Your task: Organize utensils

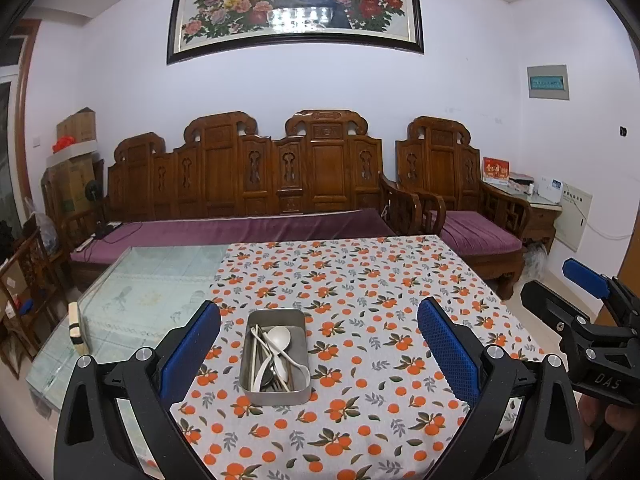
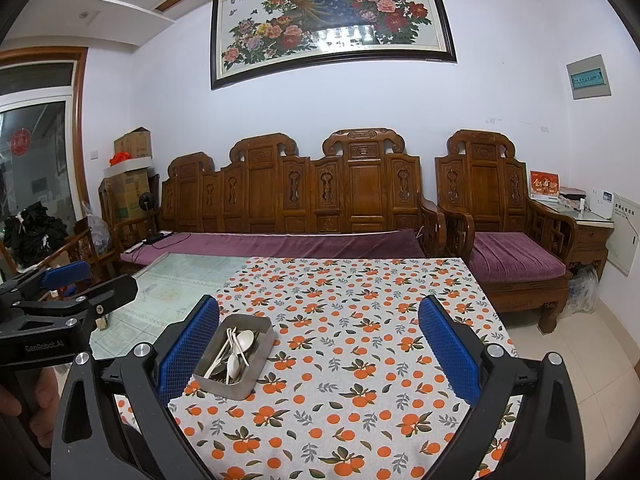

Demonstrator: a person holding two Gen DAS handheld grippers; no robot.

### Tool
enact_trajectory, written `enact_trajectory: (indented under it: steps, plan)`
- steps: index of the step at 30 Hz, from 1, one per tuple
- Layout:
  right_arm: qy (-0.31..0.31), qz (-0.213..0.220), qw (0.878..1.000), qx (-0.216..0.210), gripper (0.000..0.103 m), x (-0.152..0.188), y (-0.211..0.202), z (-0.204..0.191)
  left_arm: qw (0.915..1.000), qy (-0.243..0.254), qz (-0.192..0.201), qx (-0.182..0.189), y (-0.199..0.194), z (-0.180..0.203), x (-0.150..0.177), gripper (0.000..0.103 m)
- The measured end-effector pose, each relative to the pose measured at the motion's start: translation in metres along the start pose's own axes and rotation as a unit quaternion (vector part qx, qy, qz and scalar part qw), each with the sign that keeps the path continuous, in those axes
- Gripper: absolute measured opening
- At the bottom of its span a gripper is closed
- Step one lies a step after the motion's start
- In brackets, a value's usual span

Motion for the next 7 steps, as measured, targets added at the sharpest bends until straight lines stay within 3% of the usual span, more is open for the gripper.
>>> enact_trajectory:
  steps: [7]
  plan:
    - [0.001, 0.001, 1.000, 0.000, 0.100, 0.0024, 0.0008, -0.0023, 1.0000, 0.001, 0.001, 0.000, 0.0011, 0.0005, 0.0006, 0.095]
Point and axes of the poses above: each gripper's, at about its wrist camera, not at the fingertips, and y roughly the way its jaws point, z to its right, x to its underside, the point moved 5 cm from there along y, roughly the way its jaws point, and after that the axes turned 3 degrees about -z, right-handed, at the moved point
